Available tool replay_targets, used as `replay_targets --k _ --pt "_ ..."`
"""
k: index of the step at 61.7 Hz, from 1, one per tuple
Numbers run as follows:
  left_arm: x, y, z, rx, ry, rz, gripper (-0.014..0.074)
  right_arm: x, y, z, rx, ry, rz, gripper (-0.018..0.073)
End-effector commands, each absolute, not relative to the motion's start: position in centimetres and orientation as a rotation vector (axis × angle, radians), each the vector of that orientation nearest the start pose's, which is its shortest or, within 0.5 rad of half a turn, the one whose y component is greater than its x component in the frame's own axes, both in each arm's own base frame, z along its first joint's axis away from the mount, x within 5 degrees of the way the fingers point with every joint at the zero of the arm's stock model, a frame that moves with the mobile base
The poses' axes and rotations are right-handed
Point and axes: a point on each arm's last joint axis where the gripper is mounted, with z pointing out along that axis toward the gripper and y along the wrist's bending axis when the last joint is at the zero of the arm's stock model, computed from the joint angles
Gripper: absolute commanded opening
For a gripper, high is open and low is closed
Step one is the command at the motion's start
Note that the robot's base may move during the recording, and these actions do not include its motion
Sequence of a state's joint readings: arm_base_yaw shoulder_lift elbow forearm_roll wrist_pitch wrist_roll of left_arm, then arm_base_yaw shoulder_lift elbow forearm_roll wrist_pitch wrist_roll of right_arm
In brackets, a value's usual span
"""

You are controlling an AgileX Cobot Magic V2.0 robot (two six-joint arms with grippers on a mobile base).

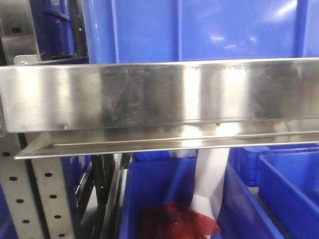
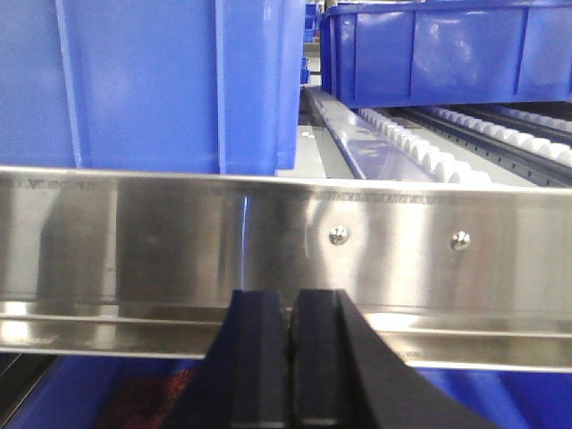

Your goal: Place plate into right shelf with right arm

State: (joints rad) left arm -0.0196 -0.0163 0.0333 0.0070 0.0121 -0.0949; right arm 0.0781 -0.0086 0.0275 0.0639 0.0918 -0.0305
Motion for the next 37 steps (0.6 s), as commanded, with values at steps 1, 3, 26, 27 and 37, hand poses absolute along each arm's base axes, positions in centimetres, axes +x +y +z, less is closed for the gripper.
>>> replay_targets --k 1,3,26,27,37 --pt "5.49 -0.13 20.82 -0.05 1.416 -0.097 -0.0047 5.51 0.32 20.78 -0.013 1.474 0.08 0.0048" --pt "5.49 -0.13 20.82 -0.05 1.416 -0.097 -0.0047 5.51 0.29 20.78 -0.009 1.474 0.075 0.0048" --pt "5.49 -0.13 20.82 -0.05 1.416 -0.097 -0.0047 5.51 0.26 20.77 -0.006 1.475 0.071 0.0048" --pt "5.49 -0.13 20.82 -0.05 1.416 -0.097 -0.0047 5.51 0.26 20.77 -0.006 1.475 0.071 0.0048" --pt "5.49 -0.13 20.82 -0.05 1.416 -0.097 -0.0047 5.51 0.26 20.77 -0.006 1.475 0.071 0.0048"
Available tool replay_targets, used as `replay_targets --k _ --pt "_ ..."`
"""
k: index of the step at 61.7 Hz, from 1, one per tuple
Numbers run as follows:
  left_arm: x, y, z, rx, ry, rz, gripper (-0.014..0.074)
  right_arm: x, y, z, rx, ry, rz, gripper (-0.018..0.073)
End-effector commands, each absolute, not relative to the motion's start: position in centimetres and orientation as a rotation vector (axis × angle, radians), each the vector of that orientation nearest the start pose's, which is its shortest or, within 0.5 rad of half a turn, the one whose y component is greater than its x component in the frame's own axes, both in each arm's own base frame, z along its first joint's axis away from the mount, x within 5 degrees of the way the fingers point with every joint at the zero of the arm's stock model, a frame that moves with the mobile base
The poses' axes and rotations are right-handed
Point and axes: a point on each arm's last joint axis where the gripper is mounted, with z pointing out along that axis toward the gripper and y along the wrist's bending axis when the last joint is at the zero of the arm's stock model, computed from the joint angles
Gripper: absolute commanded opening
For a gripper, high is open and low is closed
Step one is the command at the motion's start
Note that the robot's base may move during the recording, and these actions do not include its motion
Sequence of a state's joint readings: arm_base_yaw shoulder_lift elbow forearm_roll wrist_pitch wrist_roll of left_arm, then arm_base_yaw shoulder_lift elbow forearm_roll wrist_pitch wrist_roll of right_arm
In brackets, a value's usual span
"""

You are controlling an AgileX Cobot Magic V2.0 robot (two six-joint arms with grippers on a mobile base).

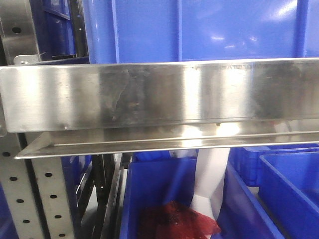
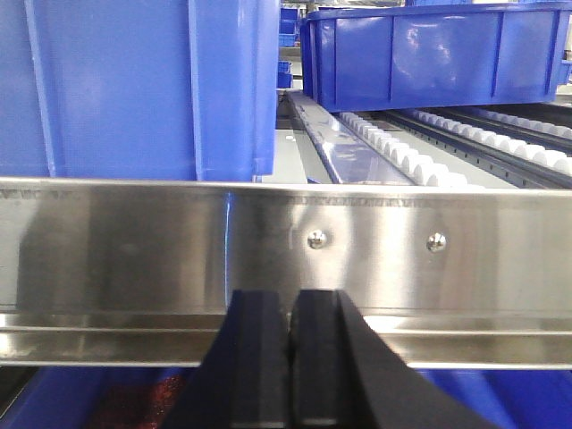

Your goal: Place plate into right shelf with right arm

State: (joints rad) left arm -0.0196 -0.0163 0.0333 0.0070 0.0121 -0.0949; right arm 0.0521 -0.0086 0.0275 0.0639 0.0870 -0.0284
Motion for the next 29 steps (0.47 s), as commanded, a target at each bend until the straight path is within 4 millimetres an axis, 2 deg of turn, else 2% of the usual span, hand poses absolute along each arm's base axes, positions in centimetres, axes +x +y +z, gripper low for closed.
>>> replay_targets --k 1,29 --pt "5.49 -0.13 20.82 -0.05 1.416 -0.097 -0.0047 5.51 0.26 20.77 -0.006 1.475 0.071 0.0048" --pt "5.49 -0.13 20.82 -0.05 1.416 -0.097 -0.0047 5.51 0.26 20.77 -0.006 1.475 0.071 0.0048"
